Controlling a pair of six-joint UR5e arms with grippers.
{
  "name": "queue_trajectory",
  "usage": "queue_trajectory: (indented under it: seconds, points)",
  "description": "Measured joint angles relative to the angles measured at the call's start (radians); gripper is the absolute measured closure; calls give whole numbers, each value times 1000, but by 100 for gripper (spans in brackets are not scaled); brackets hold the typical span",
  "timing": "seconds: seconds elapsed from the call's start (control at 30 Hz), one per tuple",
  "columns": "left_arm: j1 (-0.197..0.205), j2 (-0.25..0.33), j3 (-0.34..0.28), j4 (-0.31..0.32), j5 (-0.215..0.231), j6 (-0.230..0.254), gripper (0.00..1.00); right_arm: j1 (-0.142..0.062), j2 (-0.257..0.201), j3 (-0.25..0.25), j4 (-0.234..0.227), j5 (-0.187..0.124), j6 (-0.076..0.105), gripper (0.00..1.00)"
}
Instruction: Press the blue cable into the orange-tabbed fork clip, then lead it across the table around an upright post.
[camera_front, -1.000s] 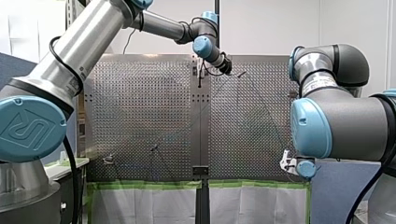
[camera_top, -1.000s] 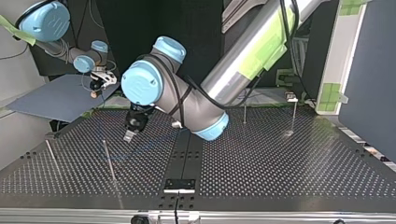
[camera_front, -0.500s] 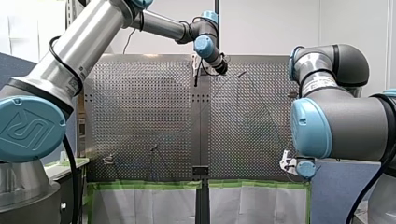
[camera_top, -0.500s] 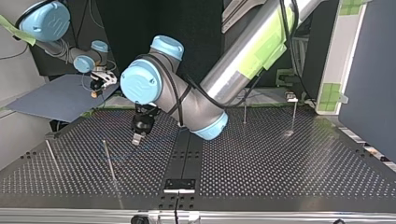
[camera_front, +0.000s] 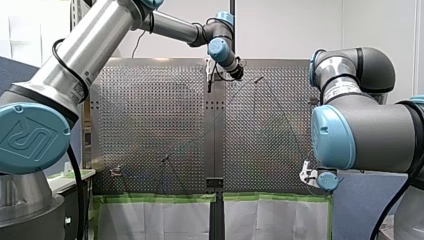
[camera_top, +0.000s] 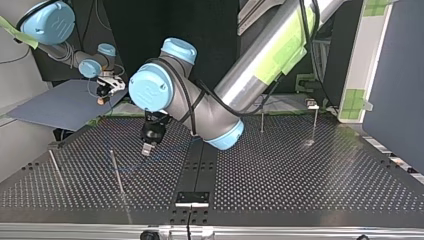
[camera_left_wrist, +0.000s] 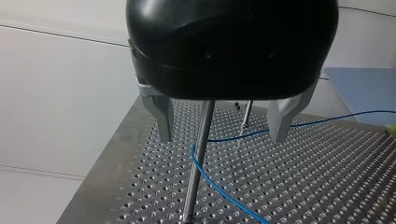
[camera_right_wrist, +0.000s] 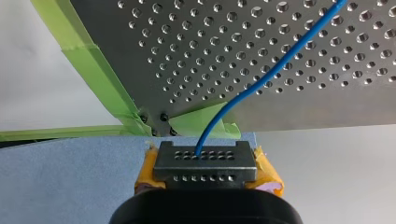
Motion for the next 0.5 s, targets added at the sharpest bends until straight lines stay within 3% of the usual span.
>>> queue_trajectory:
  seconds: [0.3, 0.5]
  points:
    - [0, -1, -3, -2, 0, -5, 0, 0, 0, 0, 0, 0, 0, 100]
    - [7, 10, -40, 4, 5, -22, 0, -1, 0, 0, 1, -1, 0, 100]
